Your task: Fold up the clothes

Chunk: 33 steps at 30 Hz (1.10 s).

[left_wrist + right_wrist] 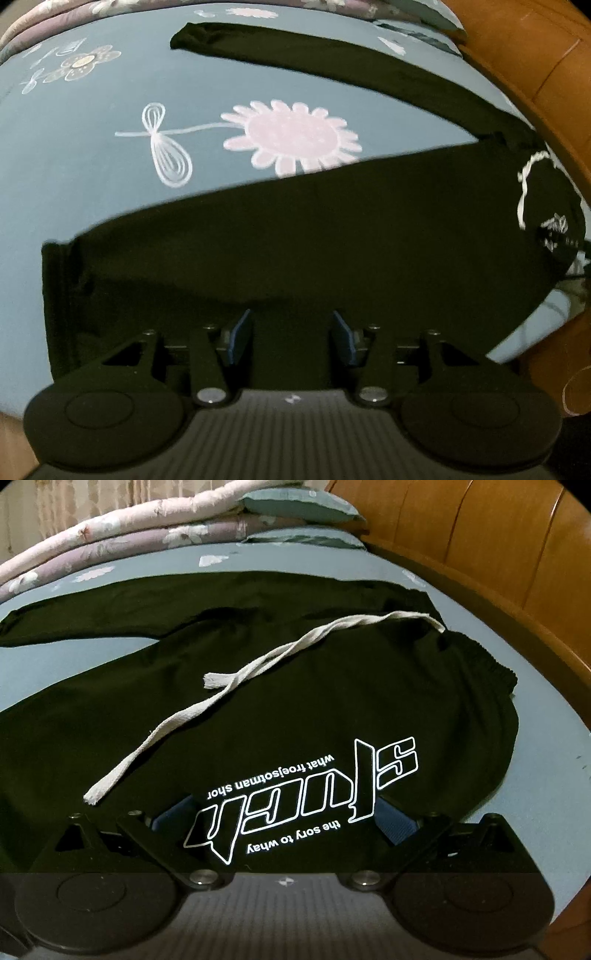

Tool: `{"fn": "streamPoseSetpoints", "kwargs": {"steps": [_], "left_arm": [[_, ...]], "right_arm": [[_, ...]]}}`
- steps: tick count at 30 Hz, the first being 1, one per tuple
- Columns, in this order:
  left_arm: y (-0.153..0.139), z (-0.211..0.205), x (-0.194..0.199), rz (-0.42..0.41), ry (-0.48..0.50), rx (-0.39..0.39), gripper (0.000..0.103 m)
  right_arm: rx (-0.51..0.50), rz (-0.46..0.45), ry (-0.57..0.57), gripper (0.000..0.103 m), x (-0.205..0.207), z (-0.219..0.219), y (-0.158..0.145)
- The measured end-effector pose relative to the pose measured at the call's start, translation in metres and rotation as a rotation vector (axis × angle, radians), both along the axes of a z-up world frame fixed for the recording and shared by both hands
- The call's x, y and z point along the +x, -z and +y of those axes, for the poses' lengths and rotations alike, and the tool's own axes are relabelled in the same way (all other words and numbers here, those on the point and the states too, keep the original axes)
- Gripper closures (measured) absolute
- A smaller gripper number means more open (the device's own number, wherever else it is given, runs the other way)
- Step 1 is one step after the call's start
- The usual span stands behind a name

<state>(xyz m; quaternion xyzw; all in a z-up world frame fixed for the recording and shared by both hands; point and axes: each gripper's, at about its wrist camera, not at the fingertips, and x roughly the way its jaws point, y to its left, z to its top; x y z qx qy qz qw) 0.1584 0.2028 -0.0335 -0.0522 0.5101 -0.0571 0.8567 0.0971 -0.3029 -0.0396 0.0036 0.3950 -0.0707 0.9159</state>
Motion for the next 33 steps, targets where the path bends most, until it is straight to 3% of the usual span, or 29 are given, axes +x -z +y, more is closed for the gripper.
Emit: {"fn": "streamPoseSetpoints", "kwargs": {"steps": [9, 14, 18, 21, 24, 29, 33], "left_arm": [[0.006, -0.014, -0.049, -0.076, 0.021, 0.065, 0.047], [0.001, -0.013, -0.066, -0.089, 0.005, 0.045, 0.047], [-0.012, -0.005, -0.065, -0.193, -0.006, 0.055, 0.046], [-0.011, 0.007, -0.053, -0.229, -0.051, 0.071, 0.046], [-0.002, 0.02, -0.05, -0.197, -0.104, 0.109, 0.046], [0.007, 0.034, -0.069, -0.145, -0.152, 0.104, 0.045], [0.004, 0.037, -0.08, -0.105, -0.146, 0.113, 0.045]], "right_arm": [[-0.024, -0.118, -0.031, 0.0, -0.018, 0.001, 0.008], [-0.023, -0.099, -0.044, 0.0, -0.02, 0.001, 0.002], [0.022, -0.146, -0.053, 0.0, -0.033, 0.015, -0.015], [0.071, -0.206, -0.126, 0.0, -0.043, 0.039, -0.03], [0.104, -0.221, -0.225, 0.0, -0.046, 0.071, -0.036], [0.127, -0.208, -0.406, 0.0, -0.049, 0.126, -0.033], [0.081, -0.17, -0.531, 0.0, -0.049, 0.166, -0.019]]}}
